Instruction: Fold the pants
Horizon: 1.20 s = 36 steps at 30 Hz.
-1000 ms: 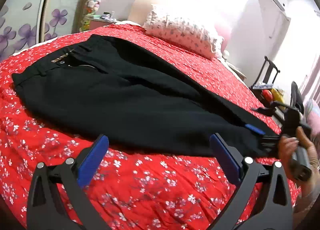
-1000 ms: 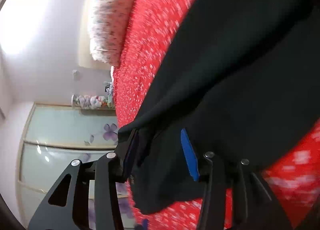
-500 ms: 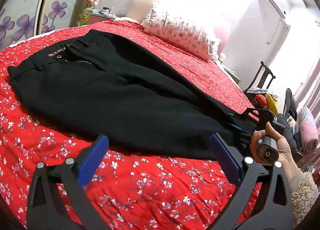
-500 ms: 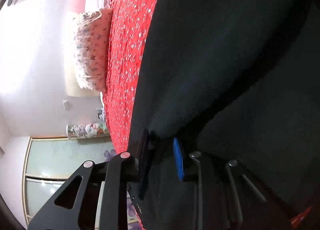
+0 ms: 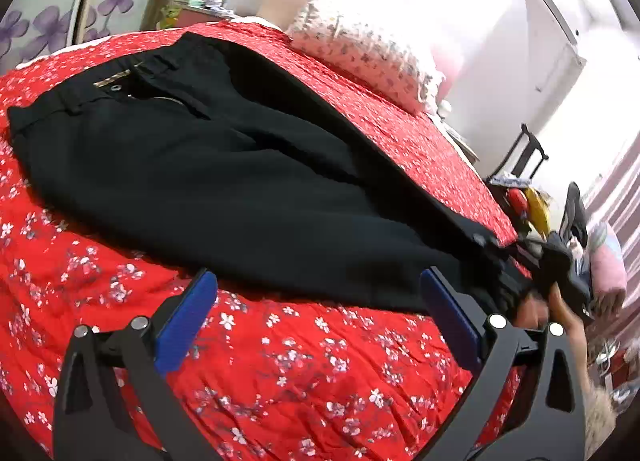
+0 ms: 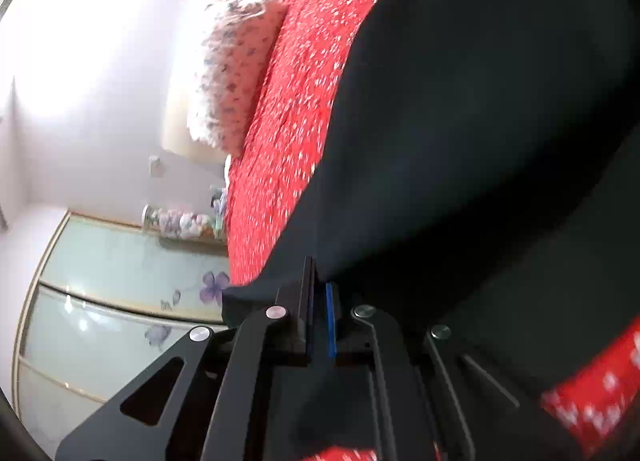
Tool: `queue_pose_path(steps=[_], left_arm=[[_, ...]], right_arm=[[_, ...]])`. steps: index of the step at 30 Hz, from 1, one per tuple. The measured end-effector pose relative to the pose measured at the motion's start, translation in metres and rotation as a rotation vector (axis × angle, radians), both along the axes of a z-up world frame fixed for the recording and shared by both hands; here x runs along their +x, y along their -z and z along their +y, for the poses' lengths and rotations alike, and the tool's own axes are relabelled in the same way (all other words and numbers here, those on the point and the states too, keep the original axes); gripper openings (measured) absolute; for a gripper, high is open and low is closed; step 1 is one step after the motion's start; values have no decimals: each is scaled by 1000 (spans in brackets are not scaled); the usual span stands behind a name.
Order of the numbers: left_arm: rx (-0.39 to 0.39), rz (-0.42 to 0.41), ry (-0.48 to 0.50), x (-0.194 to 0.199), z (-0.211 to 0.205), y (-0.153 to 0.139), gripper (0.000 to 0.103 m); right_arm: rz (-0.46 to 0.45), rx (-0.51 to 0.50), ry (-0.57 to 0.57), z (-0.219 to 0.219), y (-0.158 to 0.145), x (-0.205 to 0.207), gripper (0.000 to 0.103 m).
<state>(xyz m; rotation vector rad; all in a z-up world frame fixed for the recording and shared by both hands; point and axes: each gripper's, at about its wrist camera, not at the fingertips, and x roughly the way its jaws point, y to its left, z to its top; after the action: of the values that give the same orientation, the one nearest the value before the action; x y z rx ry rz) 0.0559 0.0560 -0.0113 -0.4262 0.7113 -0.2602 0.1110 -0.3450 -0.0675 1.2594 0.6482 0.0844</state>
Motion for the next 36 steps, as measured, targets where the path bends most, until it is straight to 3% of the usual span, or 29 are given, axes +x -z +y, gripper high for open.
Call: queue_pose_path(steps=[7,10,12,14,17,21,23,28,30,31,32,33,36], left_arm=[[-71,-40,-107,21,28,-27,101],[-44,-47,-108,60,38,-51,101],[-21,-23,-124,96,42,-63,101],[8,30,-111,140,40,-69,101],[44,121,-126,204,35,-66,101],[31,264,-214,288,33,-46,101],[68,323,-258,324,31,-34,98],[128,388,-335,375,24,-14,92],[132,411,-359,387,25,-4,81],[120,424,-366,393,27,2,60],[92,433,-354,395,30,8,28],[57,432,-334,396,30,10,9],[-46,362,-358,375,38,9,7]], right_arm=[[15,-51,-7,-8,16,-8,0],[6,-46,-65,-6,14,-1,0],[46,18,-103,-5,16,-1,5],[60,66,-124,-3,17,-9,25],[53,32,-135,0,7,-14,49],[51,-11,-168,6,-2,-13,53],[64,-22,-205,11,-2,-3,53],[66,-74,-277,18,-4,4,53],[60,-77,-290,22,-6,12,55],[58,-80,-294,24,-7,17,55],[56,-83,-296,25,-6,17,55],[53,-82,-295,22,-5,14,55],[44,-87,-287,19,-8,19,55]])
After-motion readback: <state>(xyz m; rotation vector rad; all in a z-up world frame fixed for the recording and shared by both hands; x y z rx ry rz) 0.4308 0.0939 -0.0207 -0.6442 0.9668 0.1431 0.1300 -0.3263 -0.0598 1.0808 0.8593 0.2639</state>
